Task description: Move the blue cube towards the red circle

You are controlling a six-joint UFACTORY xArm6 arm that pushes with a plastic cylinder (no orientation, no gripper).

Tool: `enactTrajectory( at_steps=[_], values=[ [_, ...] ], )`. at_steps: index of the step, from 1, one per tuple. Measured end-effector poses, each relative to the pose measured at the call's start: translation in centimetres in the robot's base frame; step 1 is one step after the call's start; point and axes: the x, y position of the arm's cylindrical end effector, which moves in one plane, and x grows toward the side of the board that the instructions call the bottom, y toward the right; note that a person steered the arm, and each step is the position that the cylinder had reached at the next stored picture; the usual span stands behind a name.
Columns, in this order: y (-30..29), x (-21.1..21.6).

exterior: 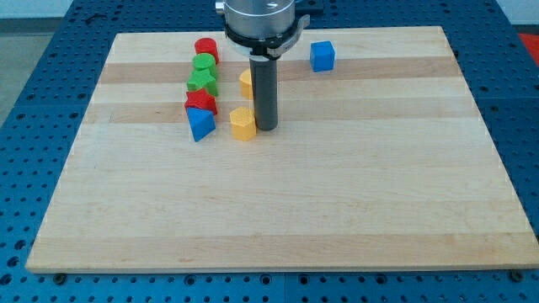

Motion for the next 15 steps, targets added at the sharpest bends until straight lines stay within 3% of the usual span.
enactTrajectory(
  at_steps=[3, 5, 6, 7, 15],
  values=[
    [1.2, 0.3],
    [15.9, -5.1],
    [19.7, -11.8],
    [19.2, -15.7],
    [16.5, -18.3]
  ],
)
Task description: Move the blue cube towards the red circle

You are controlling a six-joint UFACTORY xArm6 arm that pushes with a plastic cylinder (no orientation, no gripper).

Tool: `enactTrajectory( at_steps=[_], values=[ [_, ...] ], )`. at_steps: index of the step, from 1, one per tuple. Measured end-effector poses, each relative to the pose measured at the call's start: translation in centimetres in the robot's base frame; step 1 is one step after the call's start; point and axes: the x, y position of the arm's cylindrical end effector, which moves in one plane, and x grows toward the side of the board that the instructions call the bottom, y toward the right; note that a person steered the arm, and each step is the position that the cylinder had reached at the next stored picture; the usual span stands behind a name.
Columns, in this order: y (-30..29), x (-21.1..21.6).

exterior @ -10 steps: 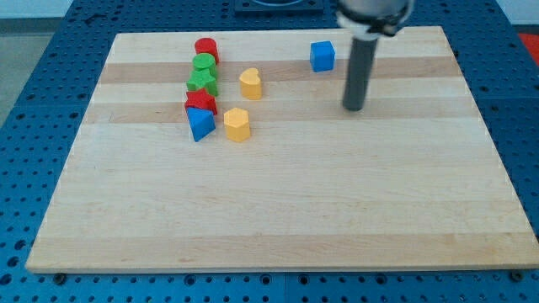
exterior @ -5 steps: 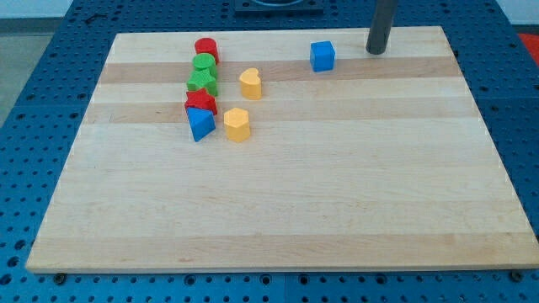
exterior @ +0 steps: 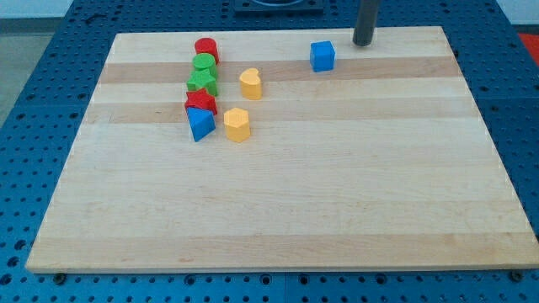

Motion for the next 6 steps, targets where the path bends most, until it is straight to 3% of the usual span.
enactTrajectory(
  at_steps=[2, 6],
  values=[
    [-2.4, 4.2],
    [-12.3, 4.2]
  ],
)
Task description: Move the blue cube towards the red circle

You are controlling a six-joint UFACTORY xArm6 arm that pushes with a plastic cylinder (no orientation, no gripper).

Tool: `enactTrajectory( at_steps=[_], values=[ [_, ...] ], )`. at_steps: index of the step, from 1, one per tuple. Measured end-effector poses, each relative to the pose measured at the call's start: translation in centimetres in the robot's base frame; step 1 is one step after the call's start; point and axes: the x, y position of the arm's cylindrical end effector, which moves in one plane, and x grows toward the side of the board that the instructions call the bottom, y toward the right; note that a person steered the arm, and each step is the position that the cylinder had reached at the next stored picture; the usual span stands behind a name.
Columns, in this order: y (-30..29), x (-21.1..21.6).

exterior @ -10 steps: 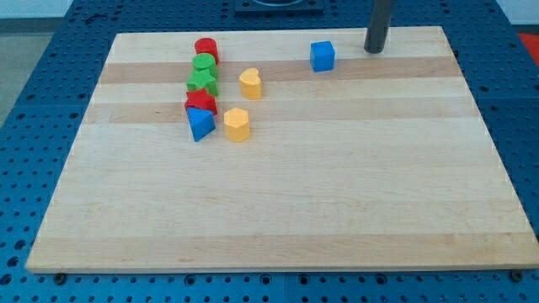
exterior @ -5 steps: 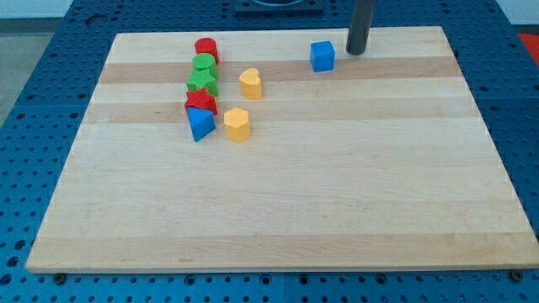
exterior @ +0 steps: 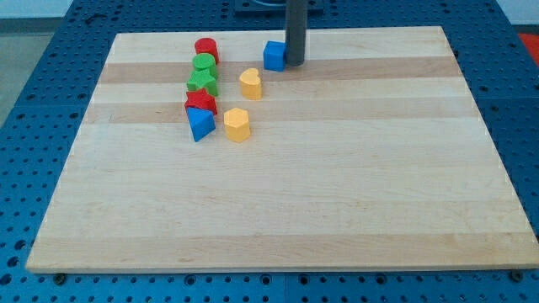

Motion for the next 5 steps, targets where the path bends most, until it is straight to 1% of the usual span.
enactTrajectory(
  at_steps=[1, 3, 5],
  values=[
    [-1.4, -0.1],
    [-2.7, -1.7],
    [-5.1, -1.7]
  ],
)
